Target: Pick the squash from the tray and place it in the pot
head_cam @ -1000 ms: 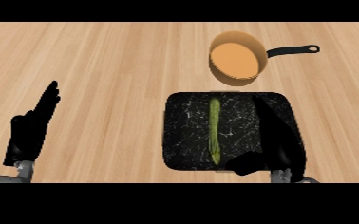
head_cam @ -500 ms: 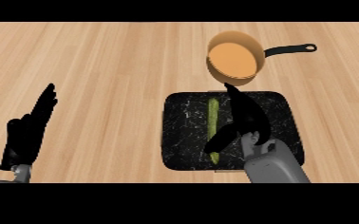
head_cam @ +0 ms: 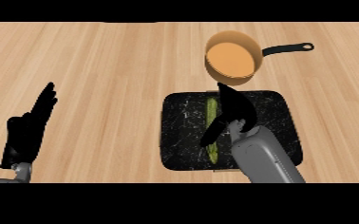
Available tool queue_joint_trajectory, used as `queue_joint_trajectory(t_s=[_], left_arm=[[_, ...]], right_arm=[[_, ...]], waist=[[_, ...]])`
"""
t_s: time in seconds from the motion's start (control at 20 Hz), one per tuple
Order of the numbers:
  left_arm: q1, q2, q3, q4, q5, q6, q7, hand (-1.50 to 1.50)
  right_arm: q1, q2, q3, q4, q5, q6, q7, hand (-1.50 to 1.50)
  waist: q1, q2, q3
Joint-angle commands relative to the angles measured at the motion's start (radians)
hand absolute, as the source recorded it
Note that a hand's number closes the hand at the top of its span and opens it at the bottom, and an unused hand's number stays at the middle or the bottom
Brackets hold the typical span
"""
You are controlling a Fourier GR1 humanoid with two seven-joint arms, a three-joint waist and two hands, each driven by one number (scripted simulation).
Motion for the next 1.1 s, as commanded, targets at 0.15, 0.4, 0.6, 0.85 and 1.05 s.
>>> queue_joint_trajectory(t_s=[0.15,0.4,0.6,0.85,1.05], left_arm=[[-0.006,-0.019,0.015,0.0,0.002,-0.027,0.016,0.0],[0.042,-0.024,0.034,0.005,-0.026,-0.04,-0.039,0.0],[0.013,-0.035,0.023,-0.028,-0.056,-0.033,0.018,0.0],[0.003,-0.081,0.046,0.058,-0.085,-0.036,-0.047,0.0],[0.035,-0.068,0.087,0.036,-0.066,-0.083,-0.047,0.0]], right_arm=[[-0.03,0.022,0.068,0.1,-0.027,-0.002,0.171,-1.5],[-0.089,0.023,0.062,0.199,-0.044,-0.025,0.157,-1.5],[-0.082,0.023,0.064,0.251,-0.037,-0.063,0.13,-1.5],[-0.053,0.022,0.026,0.25,0.002,-0.017,0.079,-1.5],[-0.112,0.023,0.039,0.362,-0.055,-0.084,0.045,-1.5]], waist=[[-0.002,-0.001,0.0],[0.004,0.0,0.0],[0.0,0.0,0.001],[-0.009,0.0,0.0],[0.001,0.001,0.001]])
